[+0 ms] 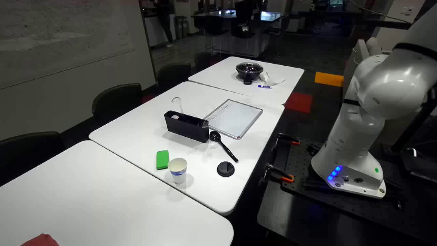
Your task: Remove the spoon and ladle from the rack, put them on the table, and then move the rack to the right
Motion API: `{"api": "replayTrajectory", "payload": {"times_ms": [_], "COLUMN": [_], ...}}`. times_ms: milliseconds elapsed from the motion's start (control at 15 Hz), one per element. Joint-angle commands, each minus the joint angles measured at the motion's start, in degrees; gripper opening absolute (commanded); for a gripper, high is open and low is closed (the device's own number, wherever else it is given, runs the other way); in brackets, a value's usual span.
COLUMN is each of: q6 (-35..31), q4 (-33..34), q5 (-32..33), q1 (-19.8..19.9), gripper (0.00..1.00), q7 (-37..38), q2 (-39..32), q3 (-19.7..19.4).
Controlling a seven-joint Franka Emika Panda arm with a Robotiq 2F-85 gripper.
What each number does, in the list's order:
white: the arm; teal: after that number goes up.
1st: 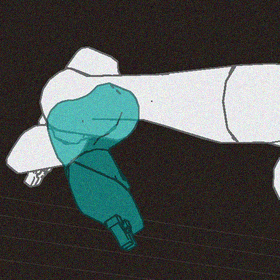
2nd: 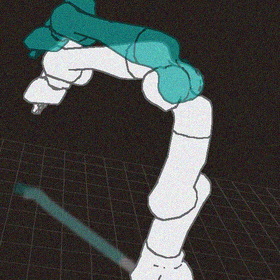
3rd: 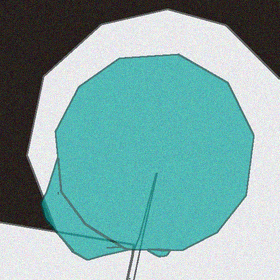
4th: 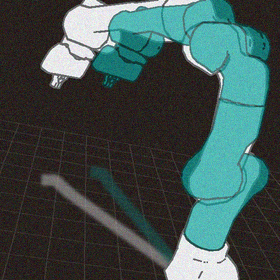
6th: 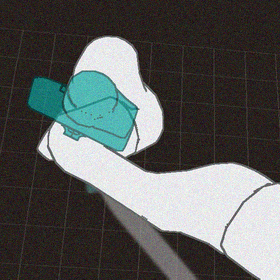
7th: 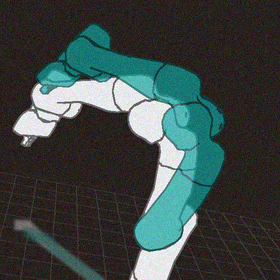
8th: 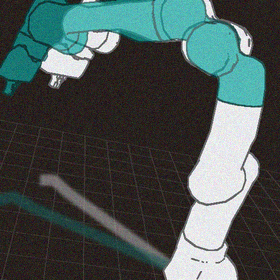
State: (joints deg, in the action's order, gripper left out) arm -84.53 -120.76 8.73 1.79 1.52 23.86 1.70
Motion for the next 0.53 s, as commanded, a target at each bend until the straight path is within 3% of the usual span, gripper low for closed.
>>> {"api": "replayTrajectory", "payload": {"times_ms": [0,467], "q6": [0.1,-1.4], "q4": [0.1,0.1], "q5": [0.1,0.4], "q1": [-0.6,-0.6], "gripper": [1.00,1.00], "q7": [0.2,-1.7], "q2": [-0.1,-1.4], "q3": [-0.5,-1.3]}}
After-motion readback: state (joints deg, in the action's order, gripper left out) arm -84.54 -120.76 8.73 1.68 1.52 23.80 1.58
